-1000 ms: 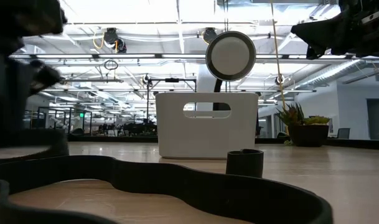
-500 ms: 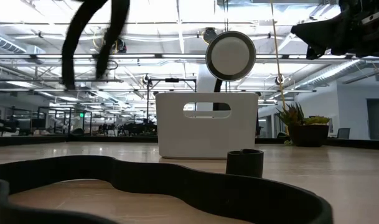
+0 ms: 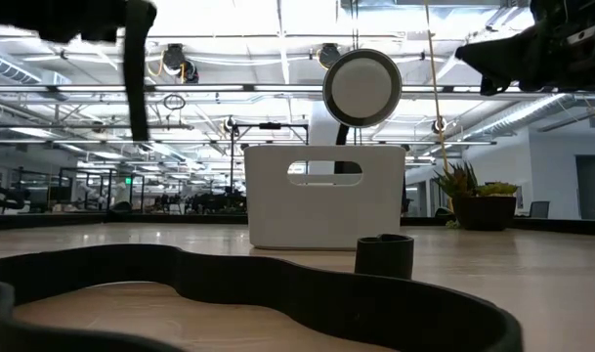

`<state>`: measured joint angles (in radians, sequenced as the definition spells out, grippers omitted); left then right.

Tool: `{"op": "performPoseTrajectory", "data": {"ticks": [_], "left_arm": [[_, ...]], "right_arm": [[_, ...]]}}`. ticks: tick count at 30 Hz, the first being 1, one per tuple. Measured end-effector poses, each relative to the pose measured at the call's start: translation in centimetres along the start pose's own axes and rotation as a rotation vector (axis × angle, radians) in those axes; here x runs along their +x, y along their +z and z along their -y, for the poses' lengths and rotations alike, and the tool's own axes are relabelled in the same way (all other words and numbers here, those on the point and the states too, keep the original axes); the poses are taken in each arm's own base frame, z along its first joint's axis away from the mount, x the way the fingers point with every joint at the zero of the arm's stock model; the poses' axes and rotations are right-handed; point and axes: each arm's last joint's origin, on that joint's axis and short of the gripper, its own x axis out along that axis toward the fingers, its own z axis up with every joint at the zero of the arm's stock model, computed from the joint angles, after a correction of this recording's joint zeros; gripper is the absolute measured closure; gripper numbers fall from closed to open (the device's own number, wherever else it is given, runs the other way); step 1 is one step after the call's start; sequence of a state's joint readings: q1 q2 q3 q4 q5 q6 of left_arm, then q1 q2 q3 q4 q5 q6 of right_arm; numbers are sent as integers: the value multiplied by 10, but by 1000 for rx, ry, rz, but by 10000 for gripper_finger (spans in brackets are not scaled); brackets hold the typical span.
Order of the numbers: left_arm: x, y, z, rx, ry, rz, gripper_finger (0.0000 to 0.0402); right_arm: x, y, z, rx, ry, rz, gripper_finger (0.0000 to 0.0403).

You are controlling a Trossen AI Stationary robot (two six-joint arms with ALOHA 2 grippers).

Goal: Pick and place rubber bands into bin
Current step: Put the left black rubber band into the gray bin

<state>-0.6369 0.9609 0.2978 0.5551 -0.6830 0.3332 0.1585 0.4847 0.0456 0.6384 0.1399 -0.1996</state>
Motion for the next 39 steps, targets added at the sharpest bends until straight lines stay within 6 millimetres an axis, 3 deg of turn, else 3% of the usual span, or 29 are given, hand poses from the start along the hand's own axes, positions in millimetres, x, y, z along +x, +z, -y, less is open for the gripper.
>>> {"op": "performPoseTrajectory", "data": {"ticks": [4, 8, 12, 17, 22, 29, 39], "left_arm": [[-12, -31, -6, -74, 47, 54, 397], [-18, -48, -9, -139, 71, 70, 398], [-16, -52, -13, -197, 96, 61, 396], [-5, -42, -27, -326, 181, 78, 397], [21, -22, -36, -306, 142, 8, 398], [76, 3, -51, -260, 80, -128, 398], [149, -2, -74, -256, -40, -210, 397]], "right_arm": [[0, -1, 1, -4, -51, -13, 403], [0, -1, 2, -1, -73, -21, 403], [1, -2, 2, -2, -70, -26, 403], [1, -2, 2, -2, -70, -25, 403], [1, -2, 2, -1, -70, -25, 403], [1, -2, 2, 2, -70, -24, 403], [1, -2, 2, 0, -69, -24, 403]]}}
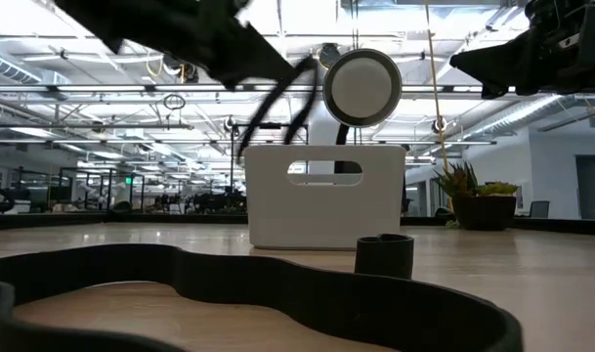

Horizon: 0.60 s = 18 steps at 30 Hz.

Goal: Pick and place rubber bands into bin
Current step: Put the left black rubber band into the gray bin

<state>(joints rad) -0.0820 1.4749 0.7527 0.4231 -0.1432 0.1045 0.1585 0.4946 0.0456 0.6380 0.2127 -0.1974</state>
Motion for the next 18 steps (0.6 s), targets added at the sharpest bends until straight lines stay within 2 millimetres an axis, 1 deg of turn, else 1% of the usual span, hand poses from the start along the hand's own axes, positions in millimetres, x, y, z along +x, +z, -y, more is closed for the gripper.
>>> {"op": "performPoseTrajectory", "data": {"ticks": [6, 10, 13, 18], "left_arm": [[45, -9, -4, -12, -66, -65, 397], [66, -23, -3, -7, -87, -149, 397], [73, -31, -1, -7, -86, -211, 396], [73, -35, -2, -35, -72, -254, 391]], "right_arm": [[0, 0, 0, -5, 1, -1, 403], [0, 0, 0, -6, 1, -3, 403], [0, -1, 0, -6, 1, -5, 403], [0, -2, 0, -10, 4, -16, 403]]}}
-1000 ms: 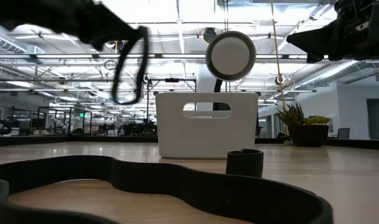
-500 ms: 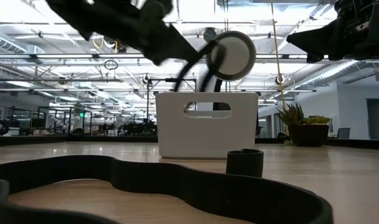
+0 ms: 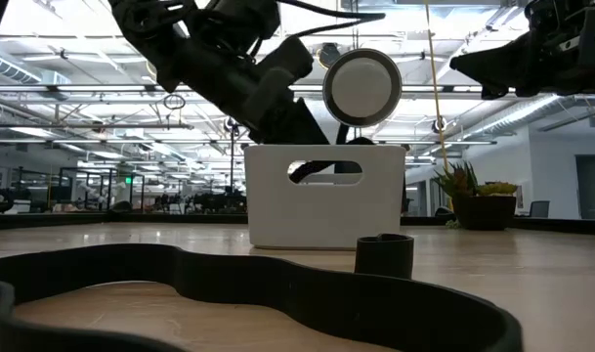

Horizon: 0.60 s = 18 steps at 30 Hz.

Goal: Pick and place rubber bands into bin
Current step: Put the left black rubber band into the gray bin, then put the brown rubber band into the gray bin

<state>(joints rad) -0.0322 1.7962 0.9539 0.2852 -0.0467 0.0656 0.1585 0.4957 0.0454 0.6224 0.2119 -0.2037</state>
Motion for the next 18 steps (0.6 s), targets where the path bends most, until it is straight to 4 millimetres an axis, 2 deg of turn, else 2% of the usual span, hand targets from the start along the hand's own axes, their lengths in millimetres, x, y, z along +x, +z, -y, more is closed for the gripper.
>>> {"op": "performPoseTrajectory", "data": {"ticks": [4, 11, 14, 18], "left_arm": [[-2, 2, 1, 5, 1, 11, 348], [-5, 7, 0, -20, 5, 38, 227], [-11, 12, 0, -7, 6, 53, 183], [-31, 31, 3, 17, 1, 129, 151]], "right_arm": [[0, -1, 0, -5, 1, -7, 403], [0, -1, 0, -4, 1, -7, 403], [0, -1, 0, -4, 1, -7, 403], [0, -1, 0, -6, 2, -12, 403]]}}
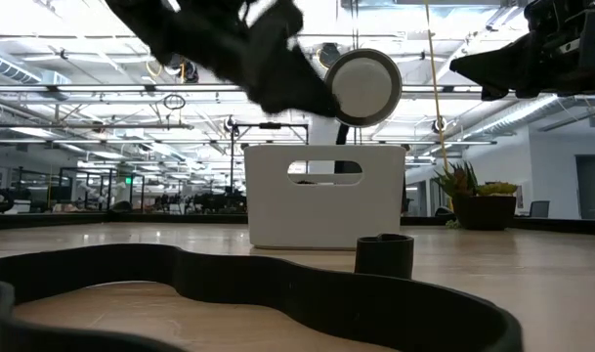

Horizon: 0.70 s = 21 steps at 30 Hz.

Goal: Pick and place rubber bands into bin
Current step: Put the brown rubber band into the gray bin

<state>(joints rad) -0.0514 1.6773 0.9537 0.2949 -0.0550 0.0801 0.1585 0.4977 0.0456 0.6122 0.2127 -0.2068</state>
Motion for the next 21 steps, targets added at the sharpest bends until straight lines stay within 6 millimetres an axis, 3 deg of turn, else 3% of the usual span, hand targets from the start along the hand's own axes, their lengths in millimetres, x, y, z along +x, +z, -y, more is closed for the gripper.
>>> {"op": "performPoseTrajectory", "data": {"ticks": [4, 7, 12, 16, 21], "left_arm": [[-28, 22, 2, 16, 48, 48, 151], [-53, 30, 9, 71, 120, -5, 183], [-85, 27, 25, 129, 233, -154, 295], [-99, 26, 39, 151, 218, -182, 386], [-108, 30, 60, 254, 212, -137, 382]], "right_arm": [[0, -1, 0, -12, 2, -8, 403], [0, -1, 0, -10, 3, -10, 403], [0, -3, -1, -6, 9, -31, 403], [0, -3, -1, -7, 9, -32, 403], [0, -3, -1, -2, 7, -26, 403]]}}
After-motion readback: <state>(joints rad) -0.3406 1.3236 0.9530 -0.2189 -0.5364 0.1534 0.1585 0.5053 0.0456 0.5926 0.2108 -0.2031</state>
